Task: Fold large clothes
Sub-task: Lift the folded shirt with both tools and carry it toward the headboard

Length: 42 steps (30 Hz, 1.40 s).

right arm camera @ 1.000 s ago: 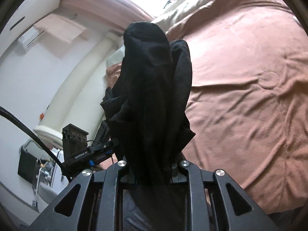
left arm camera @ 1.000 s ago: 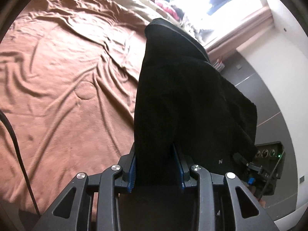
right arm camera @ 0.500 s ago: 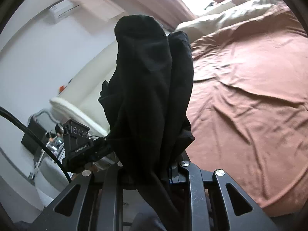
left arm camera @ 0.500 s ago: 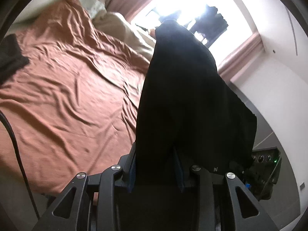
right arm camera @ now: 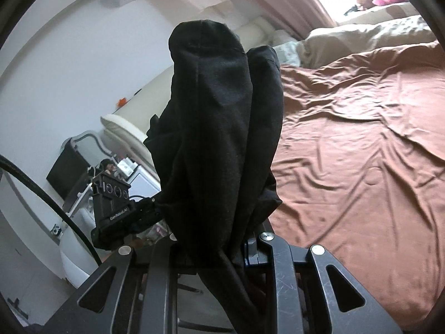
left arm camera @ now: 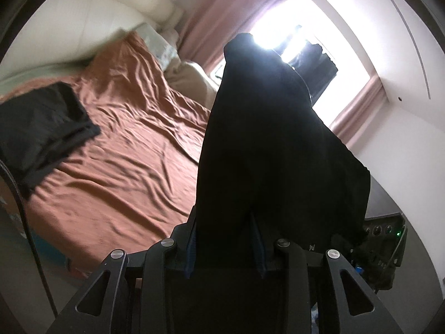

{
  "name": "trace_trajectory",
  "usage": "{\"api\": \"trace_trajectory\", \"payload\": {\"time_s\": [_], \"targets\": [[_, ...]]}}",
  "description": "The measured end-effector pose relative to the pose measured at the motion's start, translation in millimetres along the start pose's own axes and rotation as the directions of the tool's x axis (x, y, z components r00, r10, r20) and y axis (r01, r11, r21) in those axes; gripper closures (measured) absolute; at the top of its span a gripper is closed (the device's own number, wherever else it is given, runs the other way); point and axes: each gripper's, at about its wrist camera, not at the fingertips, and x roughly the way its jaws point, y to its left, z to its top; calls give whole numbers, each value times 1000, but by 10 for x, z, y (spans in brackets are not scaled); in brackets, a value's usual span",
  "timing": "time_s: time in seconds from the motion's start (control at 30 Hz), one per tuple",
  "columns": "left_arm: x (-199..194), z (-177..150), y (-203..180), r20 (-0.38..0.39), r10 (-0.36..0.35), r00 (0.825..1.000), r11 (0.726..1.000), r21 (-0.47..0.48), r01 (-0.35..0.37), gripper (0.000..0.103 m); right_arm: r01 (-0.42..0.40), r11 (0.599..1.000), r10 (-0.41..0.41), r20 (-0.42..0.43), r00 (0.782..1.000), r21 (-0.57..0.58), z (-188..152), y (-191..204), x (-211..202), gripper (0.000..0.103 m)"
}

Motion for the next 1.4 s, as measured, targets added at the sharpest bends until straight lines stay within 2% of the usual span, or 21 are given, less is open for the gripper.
{"api": "trace_trajectory", "payload": {"time_s": [0.27, 0.57, 0.8, 0.93, 1.23, 1.3, 1.4], "targets": [[-275, 218, 416, 53, 32, 998, 999, -7, -32, 68, -60, 998, 59, -31, 998, -33, 79, 94, 613, 86], [-434, 516, 871, 81, 63, 995, 998, -19, -62, 68, -86, 995, 82, -83, 993, -49, 210, 154, 1335, 85], [-565, 970, 1215, 100, 106, 989, 994, 6, -107, 68, -122, 991, 115, -120, 986, -60, 476, 324, 1995, 85], [-743, 1346, 1379, 111, 146, 983, 988, 43, -151, 68, -159, 986, 151, -129, 980, -58, 650, 456, 2434, 85], [-1317, 2057, 1825, 150, 262, 953, 958, 82, -276, 68, -259, 962, 242, -173, 955, -83, 913, 994, 3465, 85], [-1393, 2164, 1898, 149, 298, 943, 946, 89, -313, 68, -279, 956, 259, -178, 949, -96, 941, 1111, 3677, 85], [-1478, 2303, 1967, 153, 368, 917, 917, 105, -386, 68, -315, 947, 300, -179, 937, -61, 952, 1186, 3977, 85]]}}
